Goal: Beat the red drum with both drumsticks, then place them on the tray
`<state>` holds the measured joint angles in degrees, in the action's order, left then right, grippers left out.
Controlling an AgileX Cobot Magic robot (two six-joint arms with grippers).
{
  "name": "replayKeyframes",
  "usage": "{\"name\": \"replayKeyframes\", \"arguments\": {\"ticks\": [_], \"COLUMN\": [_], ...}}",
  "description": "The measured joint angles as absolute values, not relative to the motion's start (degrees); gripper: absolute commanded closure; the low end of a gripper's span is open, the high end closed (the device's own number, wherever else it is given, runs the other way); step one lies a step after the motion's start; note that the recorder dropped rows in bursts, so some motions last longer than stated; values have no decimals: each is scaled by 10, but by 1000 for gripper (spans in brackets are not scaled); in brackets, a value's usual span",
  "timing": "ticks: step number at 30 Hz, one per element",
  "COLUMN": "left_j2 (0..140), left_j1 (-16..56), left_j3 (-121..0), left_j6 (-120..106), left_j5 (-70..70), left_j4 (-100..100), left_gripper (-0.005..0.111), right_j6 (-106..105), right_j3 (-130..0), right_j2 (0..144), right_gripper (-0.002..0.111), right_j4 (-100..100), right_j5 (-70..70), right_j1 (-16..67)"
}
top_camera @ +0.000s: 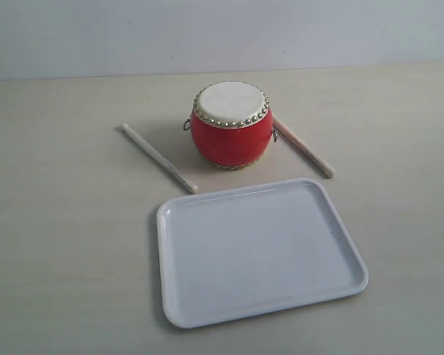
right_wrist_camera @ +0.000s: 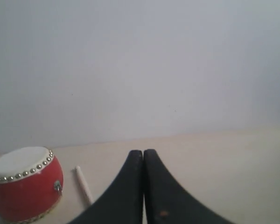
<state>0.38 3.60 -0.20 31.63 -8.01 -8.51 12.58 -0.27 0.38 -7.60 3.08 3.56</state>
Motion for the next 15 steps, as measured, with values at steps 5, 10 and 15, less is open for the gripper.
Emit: {"name": "replayKeyframes", "arguments": {"ticks": [5,10,15], "left_j2": [4,4,4], "left_j1": [36,36,36], "left_j3": [-2,-2,-2], "left_j6": [317,318,318], "left_j5": [-81,-81,-81], "left_j4": [-85,-85,-85], "left_gripper": [107,107,107], "right_j6": [134,168,205], "right_j3": [-3,-3,-84], "right_j2": [4,3,53], "right_gripper": [108,108,108], "right_j4": [-44,-8,0], "right_j5": [-16,-159,-187], "right_j1": [36,36,36]}}
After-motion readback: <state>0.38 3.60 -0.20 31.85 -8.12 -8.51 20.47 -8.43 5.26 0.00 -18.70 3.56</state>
